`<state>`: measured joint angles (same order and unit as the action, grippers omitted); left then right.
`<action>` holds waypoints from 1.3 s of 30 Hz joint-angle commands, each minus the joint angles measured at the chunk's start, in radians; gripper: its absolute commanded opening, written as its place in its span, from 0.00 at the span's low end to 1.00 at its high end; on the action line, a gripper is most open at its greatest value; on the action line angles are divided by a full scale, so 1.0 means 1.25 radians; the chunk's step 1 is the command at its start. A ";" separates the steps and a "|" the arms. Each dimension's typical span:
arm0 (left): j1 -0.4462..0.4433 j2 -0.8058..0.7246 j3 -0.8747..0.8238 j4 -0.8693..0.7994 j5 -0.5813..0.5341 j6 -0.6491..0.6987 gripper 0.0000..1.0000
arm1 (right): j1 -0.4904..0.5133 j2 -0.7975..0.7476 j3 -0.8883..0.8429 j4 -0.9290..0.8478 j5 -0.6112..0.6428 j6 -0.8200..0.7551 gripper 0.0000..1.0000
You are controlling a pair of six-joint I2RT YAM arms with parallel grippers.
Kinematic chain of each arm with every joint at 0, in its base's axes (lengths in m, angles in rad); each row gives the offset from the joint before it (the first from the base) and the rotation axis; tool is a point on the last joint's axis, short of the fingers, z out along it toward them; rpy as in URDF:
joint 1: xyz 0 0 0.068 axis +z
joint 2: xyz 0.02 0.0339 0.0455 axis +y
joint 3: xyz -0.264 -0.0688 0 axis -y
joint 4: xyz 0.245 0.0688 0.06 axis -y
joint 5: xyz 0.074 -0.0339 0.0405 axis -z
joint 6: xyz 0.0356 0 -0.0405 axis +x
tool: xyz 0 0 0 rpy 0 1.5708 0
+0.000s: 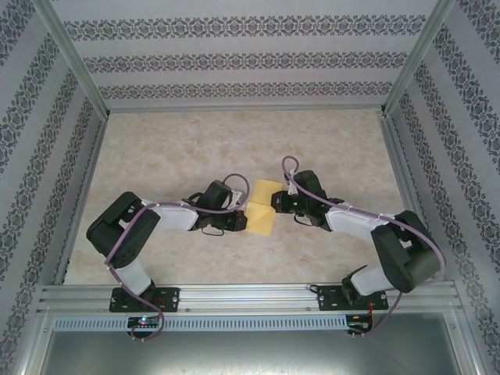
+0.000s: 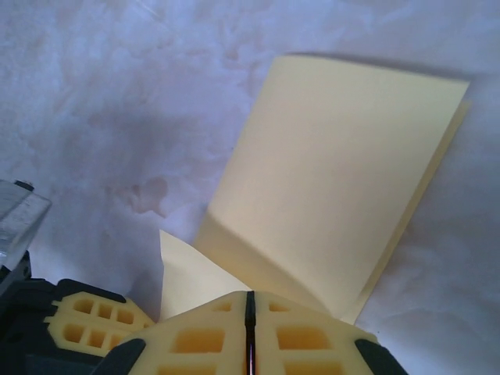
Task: Fold a paper plane with a square sheet of paper (fold left side to right side)
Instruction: Fold the triangle a second time at the center of the table.
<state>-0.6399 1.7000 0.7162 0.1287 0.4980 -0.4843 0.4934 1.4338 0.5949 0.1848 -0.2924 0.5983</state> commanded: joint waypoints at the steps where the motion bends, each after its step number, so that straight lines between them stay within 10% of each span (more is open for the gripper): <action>1: 0.000 -0.013 -0.051 -0.083 -0.071 -0.029 0.04 | 0.011 -0.014 -0.020 -0.023 -0.011 0.002 0.10; 14: 0.000 -0.025 -0.066 -0.069 -0.081 -0.045 0.03 | 0.155 0.202 0.063 0.144 -0.016 0.100 0.02; 39: 0.000 -0.005 -0.055 -0.084 -0.085 -0.040 0.03 | 0.024 0.175 0.031 -0.027 0.042 -0.009 0.01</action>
<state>-0.6399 1.6508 0.6682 0.1295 0.4503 -0.5323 0.5701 1.6752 0.6598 0.2276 -0.3000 0.6312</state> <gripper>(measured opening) 0.067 0.038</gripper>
